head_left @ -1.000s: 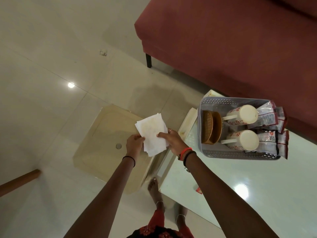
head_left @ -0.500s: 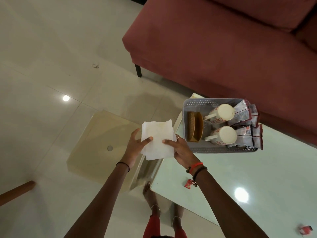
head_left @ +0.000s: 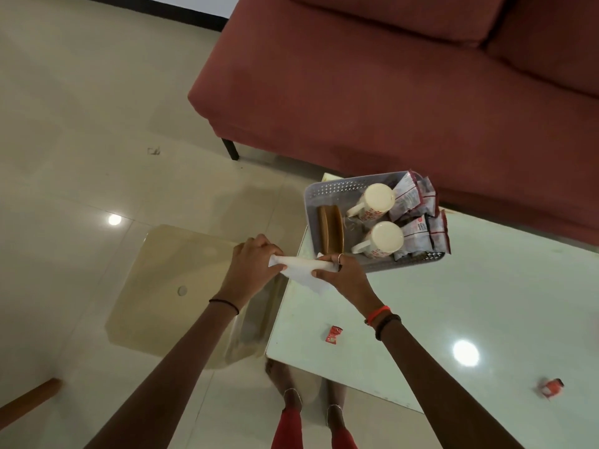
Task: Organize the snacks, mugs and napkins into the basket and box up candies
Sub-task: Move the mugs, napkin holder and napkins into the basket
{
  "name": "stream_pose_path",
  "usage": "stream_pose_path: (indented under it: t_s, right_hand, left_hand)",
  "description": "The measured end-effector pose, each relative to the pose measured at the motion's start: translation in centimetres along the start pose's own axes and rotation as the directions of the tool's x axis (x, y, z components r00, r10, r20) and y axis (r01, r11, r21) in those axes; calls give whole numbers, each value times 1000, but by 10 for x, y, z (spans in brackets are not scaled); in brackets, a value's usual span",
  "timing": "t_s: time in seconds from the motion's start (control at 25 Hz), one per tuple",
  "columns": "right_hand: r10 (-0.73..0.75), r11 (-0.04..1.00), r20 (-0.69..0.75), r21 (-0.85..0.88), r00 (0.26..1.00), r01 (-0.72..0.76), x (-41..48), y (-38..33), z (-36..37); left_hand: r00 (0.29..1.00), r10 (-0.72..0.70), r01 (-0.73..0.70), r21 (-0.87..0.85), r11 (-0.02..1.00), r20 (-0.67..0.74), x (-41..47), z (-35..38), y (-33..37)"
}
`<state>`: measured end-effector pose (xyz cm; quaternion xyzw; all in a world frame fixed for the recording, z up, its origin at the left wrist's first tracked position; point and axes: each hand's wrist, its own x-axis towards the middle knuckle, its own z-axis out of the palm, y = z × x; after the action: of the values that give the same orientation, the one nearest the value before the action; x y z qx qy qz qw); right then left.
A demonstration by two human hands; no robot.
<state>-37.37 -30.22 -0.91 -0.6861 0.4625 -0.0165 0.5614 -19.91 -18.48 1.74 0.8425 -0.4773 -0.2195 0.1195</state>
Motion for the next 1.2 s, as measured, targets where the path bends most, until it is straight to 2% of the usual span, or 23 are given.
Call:
stream_pose_path:
  t_s: [0.08, 0.16, 0.24, 0.32, 0.4, 0.48, 0.56, 0.8, 0.88, 1.0, 1.2]
  right_hand:
    - [0, 999, -50, -49, 999, -2, 0, 2, -9]
    - [-5, 999, -42, -35, 999, 3, 1, 7, -21]
    - [42, 995, 10, 93, 999, -43, 1, 13, -30]
    - [86, 964, 42, 248, 995, -93, 0, 19, -37]
    - [105, 906, 75, 404, 992, -127, 0, 25, -41]
    - [134, 781, 136, 595, 982, -190, 2, 29, -43]
    - [178, 609, 204, 745, 963, -271, 8, 32, -45]
    - [330, 196, 319, 897, 888, -395, 35, 38, -42]
    - [356, 104, 331, 916, 874, -389, 44, 36, -37]
    - [357, -3, 339, 932, 870, -362, 55, 31, -27]
    - [351, -133, 354, 935, 867, -328, 69, 31, -19]
  left_hand:
    - [999, -8, 7, 41, 999, 32, 8, -2, 3]
    - [981, -46, 54, -36, 998, 190, 20, -6, 8]
    - [939, -52, 127, -202, 971, 340, 33, -11, 12]
    - [907, -32, 206, -375, 904, 420, 45, -14, 18]
    - [891, -29, 242, -419, 875, 454, 58, -15, 26]
    - [877, -43, 267, -411, 872, 479, 73, -14, 34]
    - [865, -53, 282, -396, 874, 499, 92, -11, 40]
    - [801, -128, 304, -213, 929, 585, 156, -3, 54]
    - [795, -164, 313, -163, 936, 584, 175, 2, 59]
    - [824, -190, 272, -79, 959, 533, 201, 13, 68]
    - [864, -182, 173, 63, 983, 469, 233, 28, 86]
